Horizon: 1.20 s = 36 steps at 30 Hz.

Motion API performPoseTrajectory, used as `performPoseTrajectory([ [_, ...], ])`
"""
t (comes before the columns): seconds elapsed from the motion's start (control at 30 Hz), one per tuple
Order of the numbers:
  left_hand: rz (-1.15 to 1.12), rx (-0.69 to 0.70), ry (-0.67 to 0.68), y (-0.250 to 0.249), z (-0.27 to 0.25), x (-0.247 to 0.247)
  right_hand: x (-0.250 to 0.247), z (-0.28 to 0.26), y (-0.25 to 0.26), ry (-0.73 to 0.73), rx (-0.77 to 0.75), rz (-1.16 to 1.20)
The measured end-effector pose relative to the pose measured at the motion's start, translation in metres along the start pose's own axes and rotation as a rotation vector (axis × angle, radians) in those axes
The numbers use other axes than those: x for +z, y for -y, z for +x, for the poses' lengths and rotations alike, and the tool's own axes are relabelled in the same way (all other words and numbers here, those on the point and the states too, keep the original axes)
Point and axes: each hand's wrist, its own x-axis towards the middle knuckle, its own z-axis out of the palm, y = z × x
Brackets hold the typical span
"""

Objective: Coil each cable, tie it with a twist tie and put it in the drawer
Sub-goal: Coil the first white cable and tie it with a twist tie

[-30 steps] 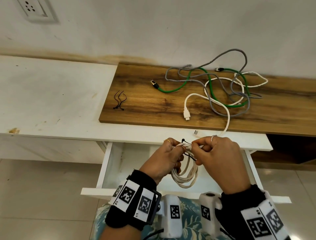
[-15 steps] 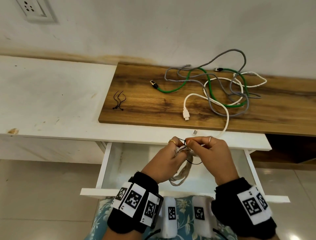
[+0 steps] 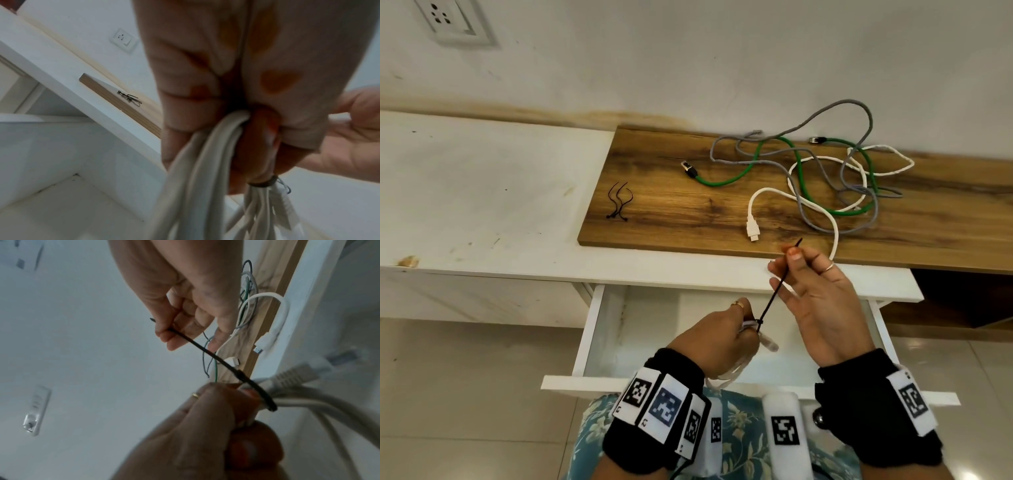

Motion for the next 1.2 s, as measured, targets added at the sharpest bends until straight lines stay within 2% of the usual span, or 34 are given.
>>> performPoseTrajectory([
  [0.1, -0.076, -0.012, -0.033, -0.001, 0.002, -0.003, 0.001, -0.007, 0.010, 0.027, 0.002, 0.132],
  [0.2, -0.255, -0.015, -0.082, -0.001, 0.002, -0.007, 0.006, -0.017, 0.020, 0.064, -0.021, 0.213],
  [0.33, -0.529, -0.004, -0.244, 0.000, -0.001, -0.018, 0.012, -0.030, 0.028, 0.130, -0.046, 0.297],
  [0.4, -0.589, 0.019, -0.352, 0.001, -0.002, -0.020, 0.014, -0.035, 0.021, 0.155, -0.032, 0.331],
  [0.5, -0.698, -0.004, -0.470, 0.003, -0.001, -0.020, 0.016, -0.040, 0.011, 0.175, -0.010, 0.341],
  [0.7, -0.914, -0.108, -0.597, 0.000, 0.006, -0.015, 0.015, -0.041, 0.001, 0.185, -0.019, 0.309],
  [0.8, -0.951, -0.136, -0.582, -0.002, 0.008, -0.015, 0.013, -0.041, 0.001, 0.215, -0.039, 0.316],
  [0.93, -0.828, -0.113, -0.532, 0.000, 0.007, -0.015, 0.012, -0.039, 0.004, 0.195, -0.035, 0.305],
  [1.07, -0.640, -0.040, -0.308, 0.011, -0.002, -0.020, 0.006, -0.028, 0.012, 0.169, -0.065, 0.298],
  [1.2, -0.583, -0.016, -0.091, 0.014, -0.010, -0.023, -0.004, -0.008, 0.019, 0.082, -0.174, 0.231],
])
